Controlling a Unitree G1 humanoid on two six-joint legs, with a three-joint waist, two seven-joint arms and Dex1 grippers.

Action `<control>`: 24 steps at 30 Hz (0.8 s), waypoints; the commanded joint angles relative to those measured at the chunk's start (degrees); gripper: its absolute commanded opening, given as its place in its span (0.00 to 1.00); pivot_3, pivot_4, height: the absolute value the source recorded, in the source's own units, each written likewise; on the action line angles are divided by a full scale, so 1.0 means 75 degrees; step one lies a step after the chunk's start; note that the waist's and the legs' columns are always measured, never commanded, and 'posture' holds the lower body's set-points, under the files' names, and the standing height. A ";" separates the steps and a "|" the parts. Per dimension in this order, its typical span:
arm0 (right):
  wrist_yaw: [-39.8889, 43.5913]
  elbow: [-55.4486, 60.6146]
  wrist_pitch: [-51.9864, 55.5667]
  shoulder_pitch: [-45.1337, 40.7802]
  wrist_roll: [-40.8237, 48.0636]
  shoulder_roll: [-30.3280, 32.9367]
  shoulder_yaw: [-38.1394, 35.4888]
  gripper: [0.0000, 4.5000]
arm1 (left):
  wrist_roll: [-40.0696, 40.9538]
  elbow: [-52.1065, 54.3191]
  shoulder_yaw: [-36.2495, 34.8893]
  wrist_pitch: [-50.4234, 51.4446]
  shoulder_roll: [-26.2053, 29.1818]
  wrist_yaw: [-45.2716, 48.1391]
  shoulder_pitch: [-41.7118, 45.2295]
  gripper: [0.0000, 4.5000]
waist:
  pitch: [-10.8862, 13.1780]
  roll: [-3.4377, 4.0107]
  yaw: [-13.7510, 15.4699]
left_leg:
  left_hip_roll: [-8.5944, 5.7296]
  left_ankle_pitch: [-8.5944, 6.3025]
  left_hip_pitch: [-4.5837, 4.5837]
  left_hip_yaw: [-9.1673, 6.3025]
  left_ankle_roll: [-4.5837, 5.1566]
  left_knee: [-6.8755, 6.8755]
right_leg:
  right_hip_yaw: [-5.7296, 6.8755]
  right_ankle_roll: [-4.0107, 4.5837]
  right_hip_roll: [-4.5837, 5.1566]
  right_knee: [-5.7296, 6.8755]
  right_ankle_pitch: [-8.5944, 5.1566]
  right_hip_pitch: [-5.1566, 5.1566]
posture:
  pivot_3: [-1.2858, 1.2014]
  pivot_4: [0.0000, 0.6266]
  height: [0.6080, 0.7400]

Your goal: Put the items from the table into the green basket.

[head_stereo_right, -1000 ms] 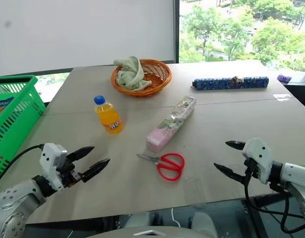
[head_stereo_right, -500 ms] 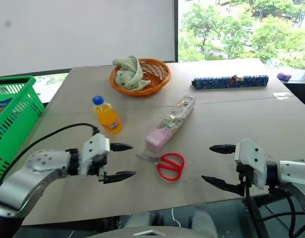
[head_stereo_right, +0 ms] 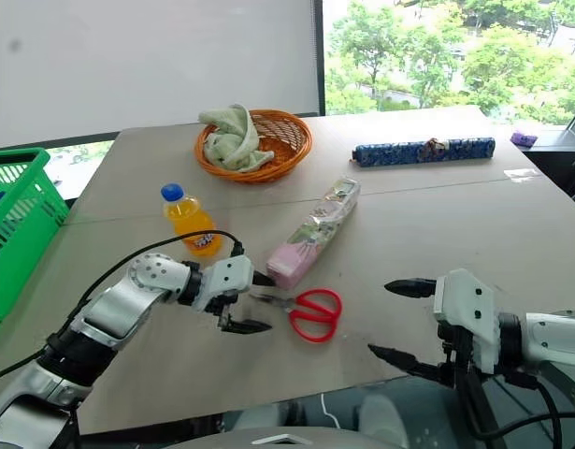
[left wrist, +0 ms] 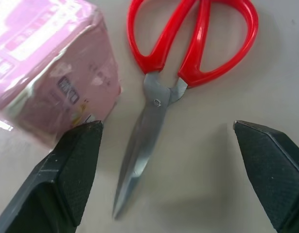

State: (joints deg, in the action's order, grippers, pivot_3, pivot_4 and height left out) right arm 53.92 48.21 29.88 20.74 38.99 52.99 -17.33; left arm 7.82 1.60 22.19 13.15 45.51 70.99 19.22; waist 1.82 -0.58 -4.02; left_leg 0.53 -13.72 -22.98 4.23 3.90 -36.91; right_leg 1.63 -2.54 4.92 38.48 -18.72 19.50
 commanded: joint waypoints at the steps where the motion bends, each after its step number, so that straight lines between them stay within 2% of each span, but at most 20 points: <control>1: 0.0118 0.0048 -0.0217 0.0193 -0.0374 0.0112 -0.0268 1.00 | -0.0328 -0.0571 0.0256 -0.0714 -0.0266 0.0357 0.0371 0.99 | 0.0001 0.0000 -0.0041 | 0.0000 0.0000 0.0000 0.0000 0.0000 0.0000 | 0.0000 -0.0004 0.0000 0.0000 0.0002 0.0000 | 0.41 0.04 1.00; 2: 0.0145 0.0010 -0.0272 0.0238 -0.0474 0.0115 -0.0254 1.00 | -0.0457 -0.0725 0.0377 -0.0911 -0.0302 0.0496 0.0427 0.88 | 0.0002 0.0000 -0.0058 | 0.0000 0.0000 0.0000 0.0000 0.0001 -0.0001 | -0.0002 -0.0005 0.0000 0.0000 0.0003 0.0000 | 0.41 0.04 1.00; 4: 0.0111 0.0003 -0.0255 0.0205 -0.0455 0.0052 -0.0251 1.00 | -0.0631 -0.0896 0.0542 -0.1147 -0.0343 0.0729 0.0449 0.73 | -0.0001 0.0002 -0.0102 | 0.0000 0.0000 0.0001 0.0000 0.0001 -0.0004 | -0.0001 -0.0006 0.0001 0.0000 0.0003 -0.0001 | 0.41 0.04 1.00; 11: -0.0039 0.0037 -0.0174 0.0024 -0.0347 -0.0071 -0.0134 1.00 | -0.1002 -0.1033 0.0597 -0.1468 -0.0296 0.0753 0.0147 0.02 | -0.0026 0.0033 -0.0125 | -0.0002 -0.0002 0.0007 -0.0001 -0.0001 -0.0013 | -0.0001 0.0010 0.0013 0.0004 -0.0005 -0.0007 | 0.41 0.05 1.00; 14: -0.0062 -0.0023 -0.0244 -0.0102 -0.0464 -0.0098 0.0127 1.00 | -0.1310 -0.1071 0.0292 -0.1774 -0.0017 0.0236 -0.0196 0.01 | -0.0056 0.0052 -0.0188 | -0.0002 -0.0012 0.0013 -0.0001 -0.0018 -0.0014 | -0.0002 0.0010 0.0013 0.0005 -0.0005 -0.0011 | 0.42 0.04 1.00; 17: -0.0050 -0.0053 -0.0276 -0.0210 -0.0500 -0.0101 0.0275 1.00 | -0.0638 -0.0459 -0.0412 -0.1561 0.0169 0.0123 -0.0743 0.01 | -0.0075 0.0081 -0.0209 | -0.0001 -0.0011 0.0020 -0.0002 -0.0017 -0.0013 | -0.0005 0.0005 0.0012 0.0010 -0.0002 -0.0012 | 0.42 0.04 1.00; 21: 0.0012 -0.0154 -0.0314 -0.0387 -0.0459 -0.0138 0.0397 1.00 | 0.1402 0.1395 -0.1886 -0.0288 0.0642 0.0336 -0.2081 0.01 | -0.0054 0.0060 -0.0404 | 0.0010 -0.0011 0.0022 -0.0002 -0.0018 -0.0004 | -0.0008 0.0003 0.0004 0.0034 -0.0002 0.0001 | 0.44 0.03 1.00; 24: 0.0105 -0.0320 -0.0351 -0.0710 -0.0444 -0.0174 0.0680 1.00 | 0.4013 0.2834 -0.3734 0.1746 0.1219 0.0457 -0.3412 0.01 | -0.0022 0.0031 -0.0397 | 0.0008 -0.0010 0.0013 -0.0002 -0.0018 0.0001 | -0.0006 0.0000 0.0006 0.0026 -0.0003 0.0005 | 0.46 0.02 1.00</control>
State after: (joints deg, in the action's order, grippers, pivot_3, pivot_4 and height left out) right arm 54.15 45.58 28.44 16.61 34.98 51.76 -12.61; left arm 27.67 16.95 1.73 19.64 52.84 73.74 -5.61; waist 1.65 -0.35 -7.00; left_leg 0.59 -13.80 -22.89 4.21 3.75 -36.89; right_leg 1.58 -2.54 4.97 38.66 -18.75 19.54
